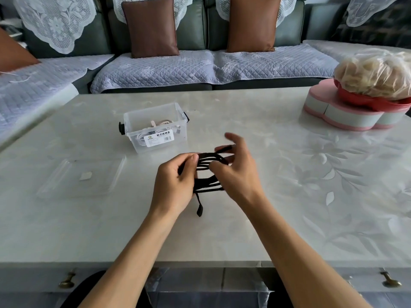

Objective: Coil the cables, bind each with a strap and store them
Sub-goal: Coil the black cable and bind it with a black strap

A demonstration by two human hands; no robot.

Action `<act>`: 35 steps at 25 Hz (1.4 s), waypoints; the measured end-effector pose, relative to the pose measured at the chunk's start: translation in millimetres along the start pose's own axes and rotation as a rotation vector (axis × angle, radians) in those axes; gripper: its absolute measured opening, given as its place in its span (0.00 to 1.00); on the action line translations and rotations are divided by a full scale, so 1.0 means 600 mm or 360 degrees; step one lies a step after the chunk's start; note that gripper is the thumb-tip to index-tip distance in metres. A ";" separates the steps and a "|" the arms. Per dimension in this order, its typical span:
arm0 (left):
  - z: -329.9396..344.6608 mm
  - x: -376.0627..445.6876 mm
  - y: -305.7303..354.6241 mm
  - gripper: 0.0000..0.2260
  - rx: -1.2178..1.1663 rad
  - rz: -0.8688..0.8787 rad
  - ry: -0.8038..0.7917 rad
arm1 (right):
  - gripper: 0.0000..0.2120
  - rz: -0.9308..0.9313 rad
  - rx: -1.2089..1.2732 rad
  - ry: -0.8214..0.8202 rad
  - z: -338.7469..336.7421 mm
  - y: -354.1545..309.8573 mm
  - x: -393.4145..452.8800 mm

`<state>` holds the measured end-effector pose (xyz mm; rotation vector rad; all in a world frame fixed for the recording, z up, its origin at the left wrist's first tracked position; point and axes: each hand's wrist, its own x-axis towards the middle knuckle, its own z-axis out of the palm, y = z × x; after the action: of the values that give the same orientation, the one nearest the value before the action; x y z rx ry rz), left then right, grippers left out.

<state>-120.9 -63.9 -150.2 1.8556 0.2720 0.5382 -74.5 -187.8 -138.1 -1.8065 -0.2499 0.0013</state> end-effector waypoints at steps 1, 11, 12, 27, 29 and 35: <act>-0.007 0.003 -0.001 0.09 0.0093 0.0063 -0.0001 | 0.39 -0.0126 -0.0208 -0.0031 -0.003 0.003 -0.001; -0.028 0.000 0.010 0.06 -0.0021 0.0400 -0.0196 | 0.10 -0.0161 -0.0356 -0.0336 -0.024 -0.010 0.001; -0.029 0.001 0.011 0.06 -0.0040 0.0421 -0.0151 | 0.11 0.0023 -0.0042 -0.0372 -0.028 -0.018 0.001; -0.020 -0.013 0.018 0.07 0.0078 0.0244 -0.0171 | 0.28 -0.0785 -0.1611 -0.0409 -0.014 -0.005 -0.013; -0.033 -0.016 0.020 0.06 -0.0076 0.0082 -0.0207 | 0.17 -0.0841 -0.1608 -0.0344 -0.015 -0.008 -0.013; -0.064 -0.025 0.007 0.08 -0.0170 -0.0036 -0.0219 | 0.12 -0.0957 -0.1655 -0.0595 -0.013 -0.012 -0.005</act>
<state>-153.0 -39.8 -139.4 1.7747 0.1688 0.4001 -77.8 -194.0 -129.9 -2.6690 -1.2305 -0.2596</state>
